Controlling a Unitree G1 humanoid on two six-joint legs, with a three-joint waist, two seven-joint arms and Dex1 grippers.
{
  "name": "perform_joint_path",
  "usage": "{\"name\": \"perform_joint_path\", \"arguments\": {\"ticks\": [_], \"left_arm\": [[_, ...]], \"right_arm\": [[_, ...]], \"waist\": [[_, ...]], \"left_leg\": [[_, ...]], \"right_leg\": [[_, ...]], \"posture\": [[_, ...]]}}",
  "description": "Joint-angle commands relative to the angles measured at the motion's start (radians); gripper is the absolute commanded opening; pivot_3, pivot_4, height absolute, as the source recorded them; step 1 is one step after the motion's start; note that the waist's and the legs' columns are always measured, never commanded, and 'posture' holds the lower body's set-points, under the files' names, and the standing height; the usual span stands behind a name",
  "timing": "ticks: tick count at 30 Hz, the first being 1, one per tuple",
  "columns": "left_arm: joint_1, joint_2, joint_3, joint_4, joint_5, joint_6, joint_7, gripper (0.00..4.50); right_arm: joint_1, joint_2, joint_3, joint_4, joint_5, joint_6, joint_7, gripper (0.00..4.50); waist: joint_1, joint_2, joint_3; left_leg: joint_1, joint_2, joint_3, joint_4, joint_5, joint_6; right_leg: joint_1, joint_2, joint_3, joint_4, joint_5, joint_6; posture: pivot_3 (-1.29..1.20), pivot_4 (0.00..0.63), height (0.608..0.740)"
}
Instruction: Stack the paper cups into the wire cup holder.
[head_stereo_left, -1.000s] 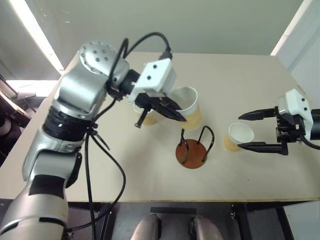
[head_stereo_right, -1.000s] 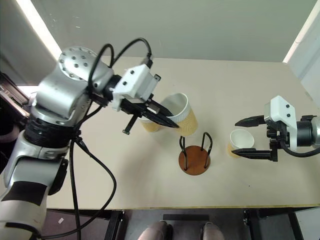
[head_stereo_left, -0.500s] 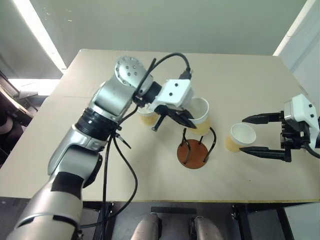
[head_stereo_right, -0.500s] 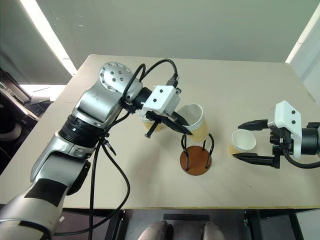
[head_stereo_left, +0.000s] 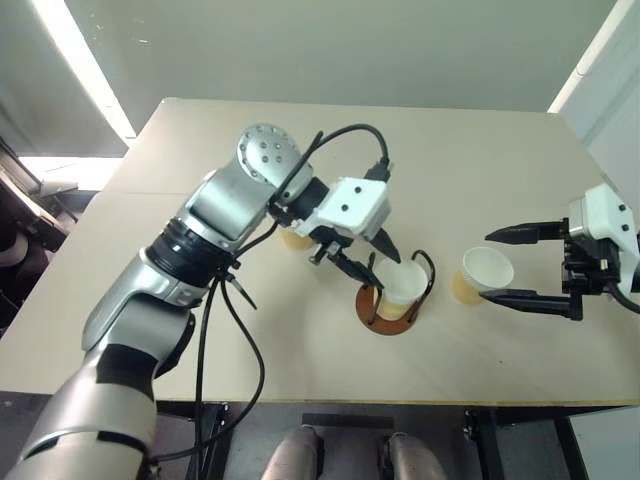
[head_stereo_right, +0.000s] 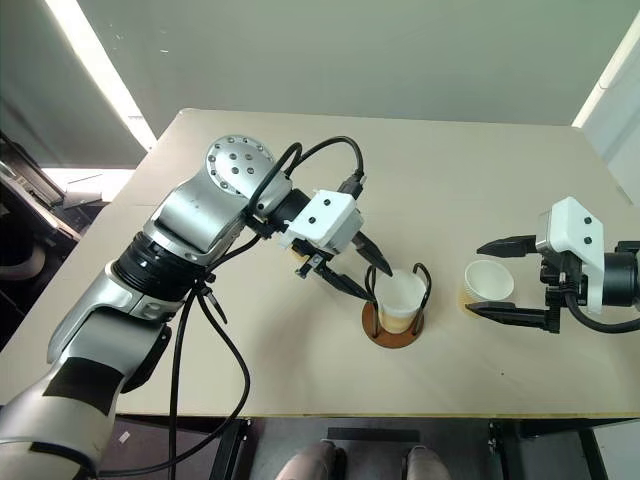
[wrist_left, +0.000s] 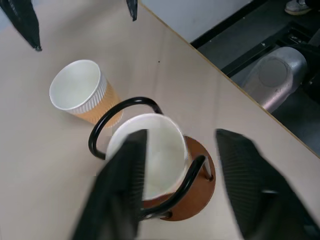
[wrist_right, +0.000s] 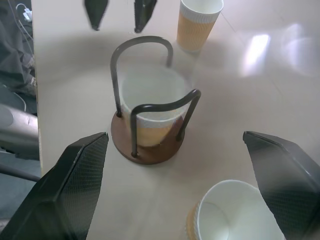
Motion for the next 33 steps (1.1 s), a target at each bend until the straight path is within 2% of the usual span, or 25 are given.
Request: {"name": "perform_joint_path", "arguments": {"ticks": [1,3,4,12,21,28,31,33], "left_arm": [[-0.017,-0.010,0.051,-0.011,0.011,0.003,-0.015,3.70],[-0.024,-0.015,0.078,0.006,0.011,0.013,0.005,4.39],[-0.027,-0.017,0.089,0.012,0.011,0.020,0.011,4.45],[0.020,0.080,0.260,0.044,-0.057,0.123,0.001,4.45],[0.215,0.264,0.354,-0.062,-0.086,0.160,-0.012,4.45],[0.279,0.294,0.392,-0.124,-0.084,0.192,0.048,4.45],[0.292,0.295,0.399,-0.146,-0.084,0.201,0.057,4.50],[0.297,0.297,0.400,-0.157,-0.083,0.204,0.060,4.50]], "right_arm": [[-0.035,-0.042,0.044,0.001,-0.044,0.029,-0.049,4.50],[-0.050,-0.057,0.082,0.006,-0.076,0.049,-0.078,4.50],[-0.054,-0.063,0.094,0.009,-0.086,0.056,-0.087,4.50],[-0.043,-0.107,0.196,0.021,-0.194,0.023,-0.079,4.50],[-0.166,-0.095,0.389,0.122,-0.353,-0.042,-0.050,4.50],[-0.223,-0.077,0.482,0.197,-0.442,-0.114,0.019,4.50],[-0.229,-0.065,0.504,0.207,-0.473,-0.142,0.034,3.88],[-0.231,-0.055,0.510,0.207,-0.485,-0.152,0.041,3.21]], "waist": [[0.000,0.000,0.000],[0.000,0.000,0.000],[0.000,0.000,0.000],[-0.001,0.000,0.000],[-0.002,0.000,0.000],[-0.002,0.000,0.000],[-0.003,0.000,0.000],[-0.004,0.000,0.000]], "left_leg": [[0.000,0.000,0.000,0.000,0.000,0.000],[0.000,0.000,0.000,0.000,0.000,0.000],[0.000,0.000,0.000,0.000,0.000,0.000],[0.000,0.000,0.000,0.000,0.000,0.000],[0.000,0.000,0.000,0.000,0.000,0.001],[0.000,0.000,0.000,0.002,0.000,0.002],[0.000,0.000,0.000,0.003,0.000,0.002],[0.000,0.000,0.000,0.002,0.000,0.002]], "right_leg": [[0.000,0.000,0.000,0.000,0.000,0.000],[0.000,0.000,0.000,0.000,0.000,0.000],[0.000,0.000,0.000,0.000,0.000,0.000],[0.000,0.000,0.000,0.000,0.000,0.000],[0.000,0.000,0.000,-0.001,0.000,0.000],[-0.001,0.000,0.000,-0.001,0.000,0.000],[-0.001,0.000,0.000,-0.001,0.000,0.000],[-0.001,0.000,0.000,-0.001,0.000,0.000]], "posture": [[0.00,0.150,0.740],[0.00,0.150,0.740],[0.00,0.150,0.740],[0.00,0.150,0.740],[0.00,0.150,0.740],[0.00,0.150,0.740],[0.00,0.150,0.740],[0.00,0.150,0.740]]}}
